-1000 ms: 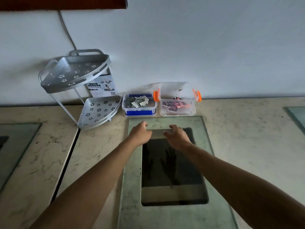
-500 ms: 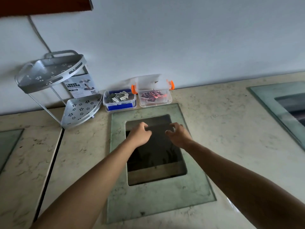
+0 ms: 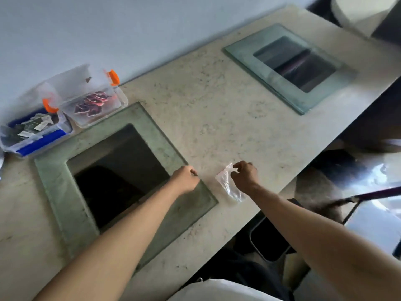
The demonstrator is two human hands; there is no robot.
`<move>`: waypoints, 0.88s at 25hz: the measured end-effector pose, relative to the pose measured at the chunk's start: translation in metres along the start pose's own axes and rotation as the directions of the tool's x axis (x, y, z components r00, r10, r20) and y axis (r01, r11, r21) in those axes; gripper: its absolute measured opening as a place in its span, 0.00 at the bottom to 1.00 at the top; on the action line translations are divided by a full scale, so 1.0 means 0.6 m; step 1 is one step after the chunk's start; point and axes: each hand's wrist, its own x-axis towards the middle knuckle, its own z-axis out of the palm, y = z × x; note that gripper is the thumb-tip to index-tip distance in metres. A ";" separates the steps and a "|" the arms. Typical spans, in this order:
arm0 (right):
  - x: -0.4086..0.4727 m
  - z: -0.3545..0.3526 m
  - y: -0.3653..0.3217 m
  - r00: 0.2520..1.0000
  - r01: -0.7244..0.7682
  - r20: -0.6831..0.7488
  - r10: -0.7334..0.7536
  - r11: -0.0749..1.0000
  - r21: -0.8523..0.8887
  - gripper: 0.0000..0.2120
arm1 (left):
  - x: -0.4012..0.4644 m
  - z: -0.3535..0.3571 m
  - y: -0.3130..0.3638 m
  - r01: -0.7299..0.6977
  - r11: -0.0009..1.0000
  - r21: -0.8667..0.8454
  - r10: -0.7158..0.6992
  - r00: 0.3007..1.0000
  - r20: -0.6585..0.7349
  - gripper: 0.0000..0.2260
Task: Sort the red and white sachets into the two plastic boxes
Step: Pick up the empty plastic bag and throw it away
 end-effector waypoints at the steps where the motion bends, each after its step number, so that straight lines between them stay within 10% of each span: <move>1: -0.002 -0.004 0.023 1.000 -0.028 -0.005 0.028 1.000 0.003 0.18 | 0.007 0.023 0.019 -0.022 0.999 0.026 0.022 0.999 0.028 0.13; 9: -0.035 0.004 0.127 1.000 -0.016 -0.015 0.015 0.999 -0.029 0.26 | 0.051 0.135 0.094 -0.014 0.997 0.080 0.012 1.000 0.029 0.27; 14: -0.043 -0.007 0.133 1.000 0.006 0.005 -0.006 0.997 0.073 0.07 | 0.047 0.168 0.096 0.008 0.998 0.061 -0.008 1.000 0.003 0.14; 22: -0.153 -0.052 0.218 0.962 -0.157 -0.104 0.252 0.826 0.541 0.19 | -0.009 0.211 0.103 -0.132 0.978 -0.160 0.156 0.976 0.152 0.03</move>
